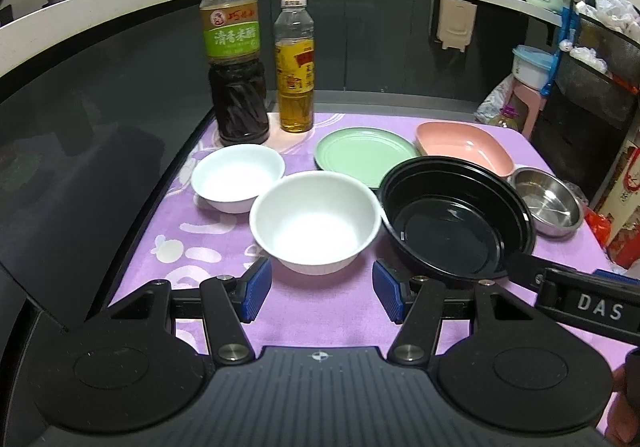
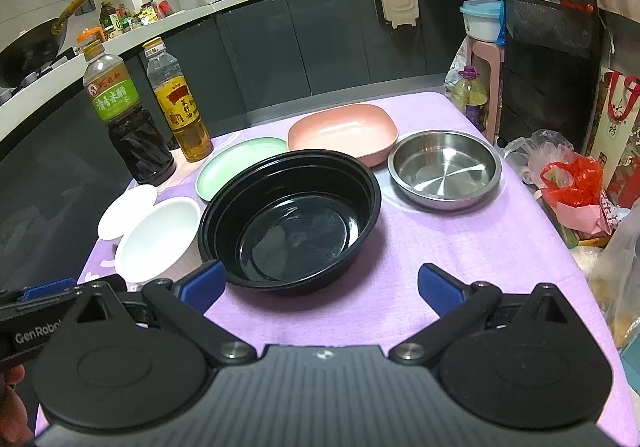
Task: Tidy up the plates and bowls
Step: 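Move both grippers toward the black round bowl's rim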
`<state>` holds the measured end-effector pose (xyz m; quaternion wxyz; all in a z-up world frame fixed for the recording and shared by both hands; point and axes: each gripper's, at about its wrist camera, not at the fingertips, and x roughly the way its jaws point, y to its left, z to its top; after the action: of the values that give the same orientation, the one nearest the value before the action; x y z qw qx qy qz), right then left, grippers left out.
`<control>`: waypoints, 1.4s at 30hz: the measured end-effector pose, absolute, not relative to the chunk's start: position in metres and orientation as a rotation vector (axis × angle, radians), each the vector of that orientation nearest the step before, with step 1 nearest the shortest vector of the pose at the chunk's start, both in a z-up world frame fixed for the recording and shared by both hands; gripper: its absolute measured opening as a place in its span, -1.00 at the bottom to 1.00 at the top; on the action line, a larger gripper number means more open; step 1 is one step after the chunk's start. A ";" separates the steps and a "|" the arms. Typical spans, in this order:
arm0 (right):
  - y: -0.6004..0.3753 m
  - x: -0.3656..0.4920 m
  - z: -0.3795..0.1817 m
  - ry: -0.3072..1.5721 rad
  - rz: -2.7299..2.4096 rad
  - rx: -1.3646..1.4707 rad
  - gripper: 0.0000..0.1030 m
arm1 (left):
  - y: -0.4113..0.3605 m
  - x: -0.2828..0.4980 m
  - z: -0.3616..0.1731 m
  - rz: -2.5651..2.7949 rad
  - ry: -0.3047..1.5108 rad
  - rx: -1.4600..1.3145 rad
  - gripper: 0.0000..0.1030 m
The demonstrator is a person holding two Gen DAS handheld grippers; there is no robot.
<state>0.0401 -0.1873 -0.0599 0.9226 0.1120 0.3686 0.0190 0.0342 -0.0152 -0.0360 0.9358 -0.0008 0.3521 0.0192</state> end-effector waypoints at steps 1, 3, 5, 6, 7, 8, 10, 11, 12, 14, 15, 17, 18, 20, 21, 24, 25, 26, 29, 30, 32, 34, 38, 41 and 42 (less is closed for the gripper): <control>-0.187 0.040 -0.060 0.759 0.038 0.231 0.05 | -0.015 0.035 -0.036 0.047 0.719 -0.002 0.03; -0.187 0.040 -0.061 0.761 0.037 0.232 0.05 | -0.014 0.035 -0.036 0.048 0.722 -0.010 0.03; -0.187 0.040 -0.061 0.761 0.035 0.231 0.05 | -0.013 0.035 -0.036 0.038 0.722 -0.021 0.03; -0.187 0.040 -0.061 0.761 0.036 0.231 0.05 | -0.013 0.035 -0.036 0.035 0.720 -0.022 0.03; -0.187 0.040 -0.061 0.761 0.037 0.233 0.05 | -0.014 0.035 -0.035 0.032 0.718 -0.017 0.03; -0.187 0.040 -0.061 0.760 0.037 0.234 0.05 | -0.014 0.035 -0.036 0.032 0.716 -0.015 0.03; -0.188 0.040 -0.061 0.758 0.038 0.235 0.05 | -0.016 0.035 -0.036 0.028 0.717 -0.014 0.03; -0.188 0.040 -0.062 0.759 0.036 0.236 0.05 | -0.015 0.035 -0.037 0.027 0.719 -0.015 0.03; -0.189 0.040 -0.062 0.761 0.035 0.238 0.05 | -0.015 0.036 -0.037 0.025 0.722 -0.017 0.03; -0.190 0.042 -0.063 0.766 0.032 0.241 0.05 | -0.016 0.037 -0.038 0.028 0.726 -0.015 0.03; -0.190 0.042 -0.063 0.767 0.031 0.243 0.05 | -0.015 0.038 -0.039 0.030 0.728 -0.015 0.03; -0.191 0.043 -0.063 0.769 0.028 0.245 0.05 | -0.015 0.040 -0.040 0.032 0.736 -0.017 0.03; -0.191 0.043 -0.063 0.769 0.027 0.246 0.05 | -0.014 0.040 -0.041 0.033 0.740 -0.019 0.03; -0.191 0.044 -0.063 0.769 0.028 0.246 0.05 | -0.014 0.042 -0.041 0.034 0.746 -0.023 0.02; -0.192 0.044 -0.063 0.770 0.028 0.246 0.05 | -0.014 0.043 -0.042 0.034 0.747 -0.023 0.02; -0.194 0.045 -0.065 0.774 0.025 0.250 0.05 | -0.017 0.045 -0.044 0.031 0.756 -0.019 0.02; -0.195 0.046 -0.065 0.776 0.023 0.253 0.05 | -0.018 0.045 -0.044 0.028 0.758 -0.019 0.02; -0.196 0.047 -0.066 0.778 0.019 0.256 0.05 | -0.019 0.046 -0.045 0.025 0.760 -0.018 0.02; -0.200 0.049 -0.068 0.781 0.013 0.267 0.05 | -0.021 0.049 -0.047 0.018 0.773 -0.021 0.02; -0.201 0.049 -0.068 0.782 0.010 0.271 0.05 | -0.022 0.050 -0.047 0.016 0.775 -0.020 0.02; -0.204 0.051 -0.070 0.785 0.008 0.278 0.05 | -0.024 0.051 -0.048 0.015 0.777 -0.016 0.02; -0.205 0.052 -0.071 0.788 0.007 0.284 0.05 | -0.026 0.053 -0.048 0.015 0.775 -0.014 0.02; -0.207 0.054 -0.072 0.792 0.007 0.289 0.05 | -0.028 0.055 -0.048 0.010 0.779 -0.015 0.02; -0.208 0.055 -0.071 0.790 0.012 0.291 0.05 | -0.029 0.057 -0.048 0.005 0.782 -0.017 0.02; -0.209 0.055 -0.071 0.790 0.015 0.292 0.04 | -0.029 0.057 -0.048 0.003 0.784 -0.019 0.02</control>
<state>0.0550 -0.2086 -0.0708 0.9127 0.1418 0.3833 0.0074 0.0575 -0.0288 -0.0480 0.9241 -0.0093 0.3819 0.0017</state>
